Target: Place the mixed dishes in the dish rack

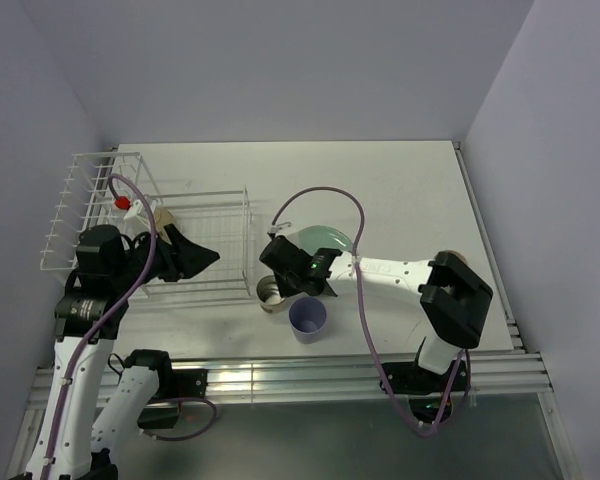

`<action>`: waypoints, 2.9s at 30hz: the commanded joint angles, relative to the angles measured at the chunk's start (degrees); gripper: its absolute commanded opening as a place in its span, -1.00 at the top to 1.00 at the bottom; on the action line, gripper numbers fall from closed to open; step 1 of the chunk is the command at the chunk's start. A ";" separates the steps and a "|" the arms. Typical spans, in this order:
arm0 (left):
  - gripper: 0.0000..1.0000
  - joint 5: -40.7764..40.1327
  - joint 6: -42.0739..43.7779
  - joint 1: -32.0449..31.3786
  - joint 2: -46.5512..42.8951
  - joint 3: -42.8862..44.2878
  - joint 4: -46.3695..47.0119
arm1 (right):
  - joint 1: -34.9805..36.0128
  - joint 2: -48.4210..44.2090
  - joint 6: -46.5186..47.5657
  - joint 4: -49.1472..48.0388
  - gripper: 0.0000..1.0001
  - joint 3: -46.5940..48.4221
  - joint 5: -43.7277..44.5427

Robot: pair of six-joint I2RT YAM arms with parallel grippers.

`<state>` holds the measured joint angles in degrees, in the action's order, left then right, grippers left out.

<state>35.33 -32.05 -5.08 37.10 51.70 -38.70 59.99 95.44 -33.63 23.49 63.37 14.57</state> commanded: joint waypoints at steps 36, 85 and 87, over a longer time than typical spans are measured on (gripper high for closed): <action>-0.98 16.17 -41.51 -4.76 4.73 -7.50 59.53 | -25.71 -26.44 -51.52 -27.87 1.00 6.24 -70.37; 0.22 8.00 -47.04 -14.34 11.24 -3.80 61.28 | -26.06 -16.16 -43.89 -32.63 1.00 9.75 -63.26; 0.68 8.26 -47.40 -14.34 11.41 -3.98 62.42 | -26.15 -16.07 -42.59 -30.62 0.83 10.19 -63.35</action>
<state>41.01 -78.89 -18.83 48.29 46.13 17.89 33.41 78.94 -77.58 -6.20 69.93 -49.41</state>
